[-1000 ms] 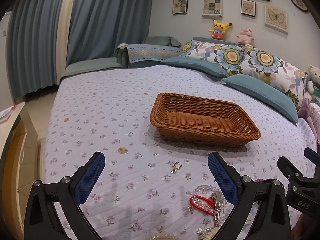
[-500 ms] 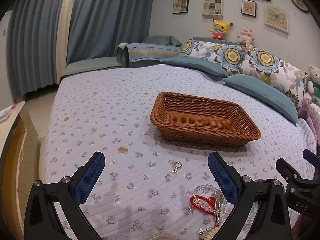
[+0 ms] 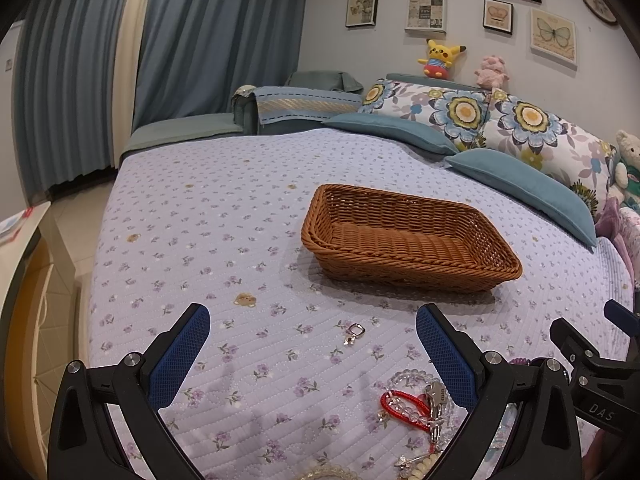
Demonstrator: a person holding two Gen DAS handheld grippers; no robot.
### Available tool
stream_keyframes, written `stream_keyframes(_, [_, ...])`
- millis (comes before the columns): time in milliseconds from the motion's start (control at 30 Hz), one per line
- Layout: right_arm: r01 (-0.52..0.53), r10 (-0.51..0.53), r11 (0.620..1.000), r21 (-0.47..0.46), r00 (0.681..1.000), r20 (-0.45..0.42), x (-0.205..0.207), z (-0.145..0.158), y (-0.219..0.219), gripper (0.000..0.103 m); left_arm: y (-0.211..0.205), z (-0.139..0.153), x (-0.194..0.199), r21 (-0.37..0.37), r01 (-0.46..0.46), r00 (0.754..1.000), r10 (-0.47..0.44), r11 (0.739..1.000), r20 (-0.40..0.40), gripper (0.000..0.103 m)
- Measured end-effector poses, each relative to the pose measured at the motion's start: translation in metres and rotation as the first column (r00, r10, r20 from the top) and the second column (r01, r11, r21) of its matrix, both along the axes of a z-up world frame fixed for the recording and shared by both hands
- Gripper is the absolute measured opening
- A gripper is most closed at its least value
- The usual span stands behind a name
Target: Organize jewelry
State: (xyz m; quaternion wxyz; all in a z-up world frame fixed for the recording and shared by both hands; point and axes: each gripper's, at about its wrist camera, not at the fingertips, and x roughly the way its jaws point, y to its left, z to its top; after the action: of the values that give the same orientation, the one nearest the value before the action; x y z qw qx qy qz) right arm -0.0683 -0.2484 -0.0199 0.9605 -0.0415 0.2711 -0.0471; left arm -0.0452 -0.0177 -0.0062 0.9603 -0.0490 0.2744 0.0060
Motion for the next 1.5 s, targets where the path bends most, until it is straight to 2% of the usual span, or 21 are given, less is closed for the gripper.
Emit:
stream_keyframes(133, [-0.003, 0.003, 1.000, 0.005, 1.000, -0.008, 0.002, -0.001, 0.000, 0.103, 0.001, 0.000, 0.001, -0.002, 0.000, 1.000, 0.000, 1.000, -0.010, 0.102])
stream_keyframes(267, [0.010, -0.010, 1.000, -0.012, 0.999, -0.037, 0.004, -0.001, -0.004, 0.103, 0.017, 0.002, 0.012, 0.080, 0.011, 0.998, -0.007, 0.997, -0.058, 0.102])
stream_keyframes(300, [0.016, -0.016, 1.000, -0.004, 0.998, -0.057, 0.005, -0.002, -0.008, 0.103, 0.029, 0.001, 0.017, 0.058, 0.011, 0.997, -0.007, 0.998, -0.079, 0.102])
stream_keyframes(367, [0.014, -0.009, 0.999, 0.041, 0.995, -0.103, 0.007, -0.006, -0.018, 0.103, 0.055, -0.005, 0.025, -0.043, 0.017, 0.990, -0.023, 0.999, -0.137, 0.102])
stream_keyframes(400, [0.013, -0.007, 0.998, 0.054, 0.993, -0.117, 0.007, -0.007, -0.021, 0.103, 0.065, -0.008, 0.028, -0.077, 0.011, 0.987, -0.023, 0.997, -0.158, 0.099])
stream_keyframes(467, [0.012, 0.000, 0.997, 0.078, 0.989, -0.146, 0.006, -0.011, -0.029, 0.102, 0.071, -0.012, 0.032, -0.084, 0.016, 0.982, -0.032, 0.996, -0.185, 0.091])
stream_keyframes(600, [0.004, 0.017, 0.994, 0.112, 0.983, -0.185, 0.003, -0.015, -0.044, 0.094, 0.062, -0.023, 0.043, -0.134, 0.075, 0.965, -0.106, 0.988, -0.240, 0.090])
stream_keyframes(667, [0.000, 0.025, 0.992, 0.128, 0.981, -0.191, 0.004, -0.016, -0.050, 0.090, 0.050, -0.026, 0.048, -0.125, 0.114, 0.957, -0.143, 0.986, -0.254, 0.087])
stream_keyframes(733, [-0.012, 0.040, 0.989, 0.145, 0.981, -0.192, 0.005, -0.015, -0.054, 0.090, 0.036, -0.030, 0.052, -0.118, 0.162, 0.943, -0.189, 0.980, -0.274, 0.080])
stream_keyframes(800, [-0.031, 0.066, 0.984, 0.175, 0.978, -0.198, 0.006, -0.015, -0.057, 0.087, 0.027, -0.035, 0.055, -0.123, 0.199, 0.926, -0.227, 0.972, -0.302, 0.079])
stream_keyframes(867, [-0.041, 0.082, 0.981, 0.189, 0.974, -0.213, 0.006, -0.016, -0.059, 0.073, 0.023, -0.039, 0.053, -0.136, 0.224, 0.908, -0.257, 0.965, -0.330, 0.079])
stream_keyframes(933, [-0.048, 0.093, 0.981, 0.188, 0.966, -0.239, 0.006, -0.020, -0.060, 0.060, 0.028, -0.038, 0.046, -0.166, 0.214, 0.905, -0.259, 0.963, -0.338, 0.079])
stream_keyframes(1067, [-0.080, 0.130, 0.978, 0.190, 0.954, -0.268, -0.001, -0.033, -0.054, 0.056, 0.038, -0.037, 0.022, -0.179, 0.181, 0.905, -0.235, 0.967, -0.356, 0.079])
stream_keyframes(1133, [-0.084, 0.131, 0.980, 0.178, 0.954, -0.270, 0.001, -0.035, -0.050, 0.048, 0.040, -0.042, 0.002, -0.189, 0.171, 0.903, -0.231, 0.967, -0.363, 0.079])
stream_keyframes(1200, [-0.088, 0.132, 0.982, 0.169, 0.954, -0.270, 0.002, -0.037, -0.046, 0.044, 0.038, -0.045, -0.014, -0.181, 0.164, 0.901, -0.222, 0.970, -0.373, 0.079])
stream_keyframes(1300, [-0.076, 0.125, 0.982, 0.175, 0.950, -0.286, 0.007, -0.044, -0.045, 0.043, 0.036, -0.050, -0.031, -0.163, 0.167, 0.895, -0.219, 0.972, -0.389, 0.070])
stream_keyframes(1400, [-0.062, 0.115, 0.982, 0.180, 0.945, -0.307, 0.011, -0.051, -0.046, 0.039, 0.033, -0.056, -0.035, -0.152, 0.176, 0.885, -0.224, 0.973, -0.409, 0.066])
stream_keyframes(1500, [-0.058, 0.111, 0.983, 0.174, 0.942, -0.317, 0.012, -0.055, -0.045, 0.033, 0.030, -0.060, -0.034, -0.147, 0.194, 0.872, -0.239, 0.970, -0.426, 0.053])
